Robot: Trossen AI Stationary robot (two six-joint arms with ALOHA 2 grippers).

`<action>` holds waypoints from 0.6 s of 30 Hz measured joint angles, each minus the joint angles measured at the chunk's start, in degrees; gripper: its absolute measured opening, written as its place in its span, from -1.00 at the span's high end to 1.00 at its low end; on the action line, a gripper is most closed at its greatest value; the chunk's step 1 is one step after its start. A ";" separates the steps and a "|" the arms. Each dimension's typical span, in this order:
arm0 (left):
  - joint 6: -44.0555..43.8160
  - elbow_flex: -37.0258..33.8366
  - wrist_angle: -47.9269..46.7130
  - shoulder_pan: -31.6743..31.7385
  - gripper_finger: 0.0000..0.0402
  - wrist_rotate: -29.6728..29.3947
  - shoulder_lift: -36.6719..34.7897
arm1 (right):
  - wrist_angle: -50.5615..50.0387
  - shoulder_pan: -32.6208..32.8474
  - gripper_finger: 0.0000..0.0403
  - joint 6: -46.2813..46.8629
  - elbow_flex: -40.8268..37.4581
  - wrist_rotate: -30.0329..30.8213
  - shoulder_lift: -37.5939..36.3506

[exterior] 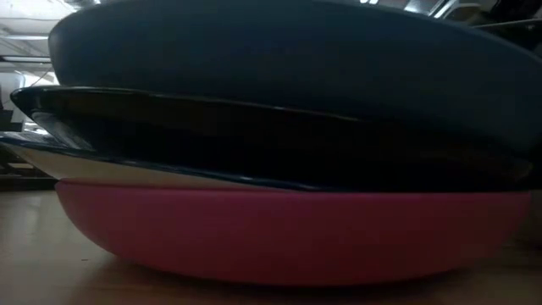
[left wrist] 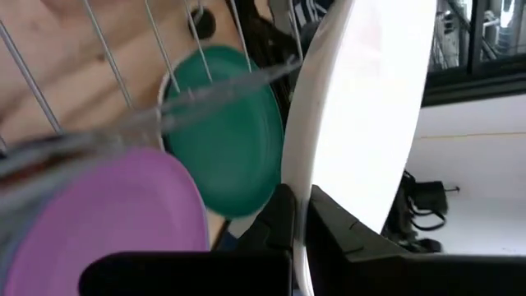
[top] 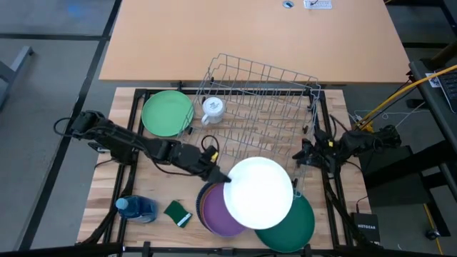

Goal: Sort dishes
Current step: Put the white plate in the dish rack

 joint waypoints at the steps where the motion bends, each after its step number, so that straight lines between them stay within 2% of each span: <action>1: 1.06 0.00 0.47 0.55 1.00 -0.05 0.01 | 0.57 -0.02 0.20 -0.04 0.00 0.94 0.02; 7: 7.88 0.00 5.27 3.89 1.00 -0.26 0.01 | 1.69 0.00 0.20 -2.47 0.00 3.98 0.01; 13: 13.33 0.02 9.00 6.92 1.00 -0.13 0.00 | 2.27 0.00 0.20 -3.57 0.00 4.09 0.02; 18: 17.44 0.02 13.17 9.46 1.00 0.34 0.00 | 7.20 0.00 0.20 -7.78 0.00 4.11 0.02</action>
